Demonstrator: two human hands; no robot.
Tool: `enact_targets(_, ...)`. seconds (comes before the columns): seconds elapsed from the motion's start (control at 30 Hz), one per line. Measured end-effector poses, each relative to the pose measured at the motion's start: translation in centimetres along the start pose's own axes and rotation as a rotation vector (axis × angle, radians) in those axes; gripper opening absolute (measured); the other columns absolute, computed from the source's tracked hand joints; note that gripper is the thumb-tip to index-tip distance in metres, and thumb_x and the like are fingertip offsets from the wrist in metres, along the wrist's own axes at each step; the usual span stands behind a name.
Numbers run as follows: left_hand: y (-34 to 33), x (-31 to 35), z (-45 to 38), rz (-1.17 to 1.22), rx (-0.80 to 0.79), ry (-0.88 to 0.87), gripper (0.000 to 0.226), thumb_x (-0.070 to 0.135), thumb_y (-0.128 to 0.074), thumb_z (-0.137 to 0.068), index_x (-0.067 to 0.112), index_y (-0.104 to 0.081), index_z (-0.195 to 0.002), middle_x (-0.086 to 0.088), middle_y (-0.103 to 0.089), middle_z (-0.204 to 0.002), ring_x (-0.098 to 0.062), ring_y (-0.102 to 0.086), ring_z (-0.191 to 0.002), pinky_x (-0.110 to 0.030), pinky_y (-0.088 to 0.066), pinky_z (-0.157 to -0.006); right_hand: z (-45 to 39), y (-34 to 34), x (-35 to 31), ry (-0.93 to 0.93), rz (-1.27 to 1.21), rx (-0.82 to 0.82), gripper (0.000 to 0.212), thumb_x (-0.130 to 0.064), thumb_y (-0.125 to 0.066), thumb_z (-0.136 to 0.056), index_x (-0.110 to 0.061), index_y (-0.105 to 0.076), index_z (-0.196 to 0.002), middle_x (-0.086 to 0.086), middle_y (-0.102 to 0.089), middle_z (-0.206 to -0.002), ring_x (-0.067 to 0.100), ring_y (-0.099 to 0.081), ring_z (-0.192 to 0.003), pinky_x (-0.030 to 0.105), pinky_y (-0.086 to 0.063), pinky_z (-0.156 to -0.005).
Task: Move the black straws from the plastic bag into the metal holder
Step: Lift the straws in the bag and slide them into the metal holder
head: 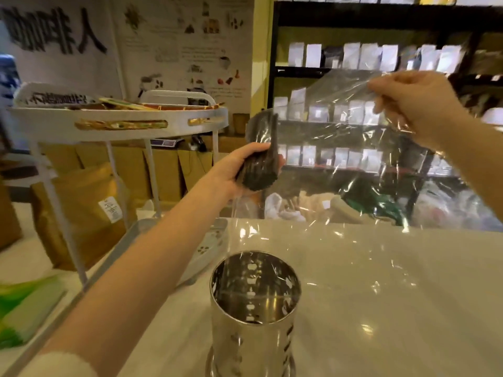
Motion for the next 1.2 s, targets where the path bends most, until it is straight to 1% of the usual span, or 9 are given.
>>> enact_targets(0.17,0.2,-0.5,-1.3,0.068,-0.034,-0.018,0.047,0.012,-0.064,-0.068,0.003,-0.052,-0.112,-0.015,-0.07,-0.083,-0.022,-0.07,-0.07,-0.031,-0.058,-0.064,-0.1,0.2,0.8,0.011,0.03,0.051,0.011,-0.02,-0.06,-0.088,-0.01,-0.065,-0.086,-0.005,-0.064,-0.047,0.006,-0.038,-0.03,0.015,-0.03,-0.029)
enact_targets(0.33,0.5,-1.2,-0.9,0.002,-0.07,-0.066,0.023,0.015,-0.056,-0.079,0.004,-0.057,-0.099,-0.011,-0.072,-0.076,-0.019,-0.07,-0.069,-0.029,-0.056,-0.064,1.3,-0.3,0.1,0.088,-0.01,0.032,0.014,-0.018,-0.057,-0.09,-0.017,-0.061,-0.077,-0.005,-0.063,-0.045,0.006,-0.036,-0.027,0.016,-0.026,-0.028)
enact_targets(0.73,1.0,-1.7,1.4,-0.093,-0.074,-0.21,0.024,0.016,-0.056,-0.075,0.005,-0.058,-0.096,-0.008,-0.074,-0.077,-0.018,-0.071,-0.071,-0.03,-0.059,-0.066,4.1,-1.1,-2.1,0.167,-0.016,0.032,0.013,-0.022,-0.058,-0.09,-0.024,-0.062,-0.078,-0.008,-0.061,-0.047,0.006,-0.042,-0.035,0.014,-0.03,-0.032)
enact_targets(0.83,1.4,-1.8,2.1,-0.106,-0.079,-0.183,0.021,0.019,-0.056,-0.077,0.006,-0.067,-0.089,-0.006,-0.074,-0.078,-0.017,-0.07,-0.071,-0.029,-0.058,-0.066,4.6,-1.5,-2.4,0.177,-0.045,0.024,0.015,-0.021,-0.058,-0.09,-0.025,-0.062,-0.076,-0.009,-0.061,-0.046,0.005,-0.041,-0.035,0.014,-0.029,-0.033)
enact_targets(0.9,1.7,-1.9,2.4,-0.131,-0.068,-0.161,0.02,0.022,-0.062,-0.074,0.007,-0.071,-0.085,-0.006,-0.074,-0.082,-0.018,-0.069,-0.075,-0.031,-0.057,-0.07,4.9,-1.8,-2.3,0.161,-0.064,0.019,0.016,-0.021,-0.058,-0.09,-0.025,-0.062,-0.074,-0.009,-0.06,-0.044,0.005,-0.039,-0.032,0.015,-0.028,-0.031)
enact_targets(1.03,2.3,-2.0,2.8,-0.119,-0.082,-0.151,0.058,0.023,-0.08,-0.054,0.004,-0.059,-0.105,-0.011,-0.071,-0.096,-0.023,-0.067,-0.088,-0.036,-0.057,-0.08,5.3,-2.1,-2.3,0.079,-0.076,0.006,0.02,-0.017,-0.057,-0.087,-0.022,-0.062,-0.068,-0.006,-0.057,-0.042,0.007,-0.039,-0.034,0.018,-0.026,-0.032)
enact_targets(1.07,2.4,-2.1,2.9,-0.12,-0.089,-0.151,0.056,0.024,-0.079,-0.057,0.004,-0.059,-0.105,-0.011,-0.07,-0.097,-0.024,-0.066,-0.09,-0.037,-0.054,-0.083,5.3,-2.2,-2.4,0.057,-0.075,-0.001,0.021,-0.015,-0.057,-0.086,-0.021,-0.062,-0.066,-0.006,-0.056,-0.041,0.008,-0.038,-0.034,0.016,-0.025,-0.032)
enact_targets(1.13,2.4,-2.0,3.2,-0.122,-0.102,-0.181,0.037,0.024,-0.069,-0.068,0.006,-0.063,-0.1,-0.009,-0.071,-0.093,-0.022,-0.066,-0.086,-0.037,-0.054,-0.082,5.3,-2.2,-2.5,0.024,-0.075,-0.003,0.026,-0.012,-0.056,-0.084,-0.02,-0.062,-0.06,-0.007,-0.054,-0.039,0.01,-0.036,-0.038,0.013,-0.024,-0.03)
enact_targets(1.2,2.3,-1.7,3.6,-0.112,-0.111,-0.219,0.022,0.02,-0.059,-0.074,0.007,-0.069,-0.087,-0.006,-0.073,-0.082,-0.019,-0.069,-0.076,-0.032,-0.059,-0.071,5.1,-2.1,-2.6,0.018,-0.081,0.006,0.035,-0.01,-0.055,-0.083,-0.021,-0.065,-0.051,-0.008,-0.054,-0.038,0.014,-0.035,-0.046,0.014,-0.024,-0.031)
Point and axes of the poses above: each hand's wrist, its own z-axis away from the middle knuckle, its own y-axis out of the back of the hand, x = y × z, the point moved 2 cm from there along -z, towards the middle knuckle
